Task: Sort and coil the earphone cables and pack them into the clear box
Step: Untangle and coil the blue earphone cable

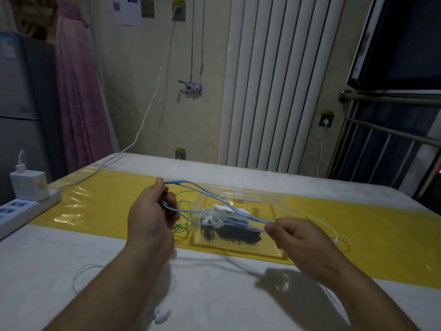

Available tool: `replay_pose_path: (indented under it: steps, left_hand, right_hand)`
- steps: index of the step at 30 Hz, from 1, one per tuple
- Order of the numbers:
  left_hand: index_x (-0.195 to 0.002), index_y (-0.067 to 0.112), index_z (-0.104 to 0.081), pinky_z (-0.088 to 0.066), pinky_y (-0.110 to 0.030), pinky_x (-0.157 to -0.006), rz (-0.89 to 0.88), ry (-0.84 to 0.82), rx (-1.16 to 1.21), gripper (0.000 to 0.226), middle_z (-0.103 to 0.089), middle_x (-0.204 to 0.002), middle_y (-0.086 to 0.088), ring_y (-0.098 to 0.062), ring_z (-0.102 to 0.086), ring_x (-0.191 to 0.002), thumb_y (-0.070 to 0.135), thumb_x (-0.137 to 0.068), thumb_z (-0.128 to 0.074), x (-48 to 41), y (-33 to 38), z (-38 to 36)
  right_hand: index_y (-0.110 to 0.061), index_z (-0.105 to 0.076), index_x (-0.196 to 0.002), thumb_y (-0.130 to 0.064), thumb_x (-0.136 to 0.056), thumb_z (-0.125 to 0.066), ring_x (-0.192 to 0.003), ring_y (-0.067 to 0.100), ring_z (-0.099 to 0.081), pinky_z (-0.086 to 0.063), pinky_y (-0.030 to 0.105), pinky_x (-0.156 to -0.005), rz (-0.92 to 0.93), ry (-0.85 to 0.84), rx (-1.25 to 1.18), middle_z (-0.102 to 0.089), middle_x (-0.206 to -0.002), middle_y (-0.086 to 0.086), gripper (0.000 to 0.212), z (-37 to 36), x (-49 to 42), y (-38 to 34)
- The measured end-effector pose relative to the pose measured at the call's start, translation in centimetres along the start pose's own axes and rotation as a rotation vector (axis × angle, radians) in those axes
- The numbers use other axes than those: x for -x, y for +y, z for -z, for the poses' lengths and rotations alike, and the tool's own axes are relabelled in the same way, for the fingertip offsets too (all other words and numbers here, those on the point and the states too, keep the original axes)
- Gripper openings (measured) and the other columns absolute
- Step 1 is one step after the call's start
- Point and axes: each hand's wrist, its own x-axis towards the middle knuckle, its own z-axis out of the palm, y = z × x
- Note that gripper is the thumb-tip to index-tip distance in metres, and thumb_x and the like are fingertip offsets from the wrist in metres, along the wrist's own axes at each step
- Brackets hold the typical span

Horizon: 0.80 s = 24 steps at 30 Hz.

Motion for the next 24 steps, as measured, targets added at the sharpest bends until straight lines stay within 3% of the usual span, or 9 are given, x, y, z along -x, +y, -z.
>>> replay_pose_path:
  steps: [4,7,14,19,24]
  left_hand:
    - [-0.070,0.021,-0.048,-0.031,-0.025,-0.052,0.017,0.009,0.027,0.029,-0.049,-0.052,0.005,-0.012,-0.044,-0.054,0.032,-0.097,-0.050,0.0,0.1,-0.1]
    - [-0.067,0.021,-0.044,-0.035,-0.026,-0.057,0.071,0.014,0.110,0.036,-0.052,-0.051,0.004,-0.014,-0.047,-0.056,0.038,-0.098,-0.045,-0.1,0.3,0.0]
    - [-0.064,0.021,-0.041,-0.028,-0.024,-0.055,0.138,-0.008,0.187,0.045,-0.035,-0.048,0.006,-0.013,-0.036,-0.049,0.052,-0.097,-0.039,-0.6,0.8,0.4]
    - [-0.097,0.022,-0.062,-0.026,-0.023,-0.057,0.052,-0.090,0.134,0.019,-0.038,-0.060,0.007,-0.009,-0.035,-0.058,0.028,-0.100,-0.044,-0.2,0.4,0.0]
    - [-0.111,0.035,-0.064,-0.034,-0.025,-0.066,-0.004,-0.071,0.054,0.022,-0.050,-0.087,0.008,-0.008,-0.042,-0.072,0.036,-0.097,-0.048,0.5,0.2,-0.7]
  right_hand:
    - [-0.024,-0.049,-0.054,-0.045,-0.094,-0.047,-0.041,0.009,-0.041,-0.035,0.028,-0.051,-0.037,-0.002,-0.104,-0.045,-0.043,-0.005,0.045,-0.2,0.1,0.1]
    - [-0.021,-0.049,-0.055,-0.039,-0.095,-0.050,-0.042,0.006,-0.037,-0.032,0.028,-0.050,-0.039,0.016,-0.063,-0.044,-0.043,-0.008,0.044,-0.1,0.0,0.2]
    - [-0.024,-0.052,-0.062,-0.052,-0.087,-0.046,-0.050,0.004,-0.038,-0.029,0.026,-0.052,-0.007,0.016,0.001,-0.047,-0.051,-0.012,0.039,0.0,0.0,0.1]
    - [-0.024,-0.054,-0.062,-0.036,-0.096,-0.052,-0.041,0.007,-0.047,-0.038,0.028,-0.053,-0.050,-0.053,-0.023,-0.053,-0.044,-0.008,0.036,-0.6,0.1,-0.2]
    - [-0.023,-0.055,-0.064,-0.033,-0.097,-0.052,-0.049,-0.001,-0.045,-0.030,0.016,-0.051,-0.034,-0.095,0.054,-0.052,-0.048,-0.023,0.034,-0.7,0.1,-0.9]
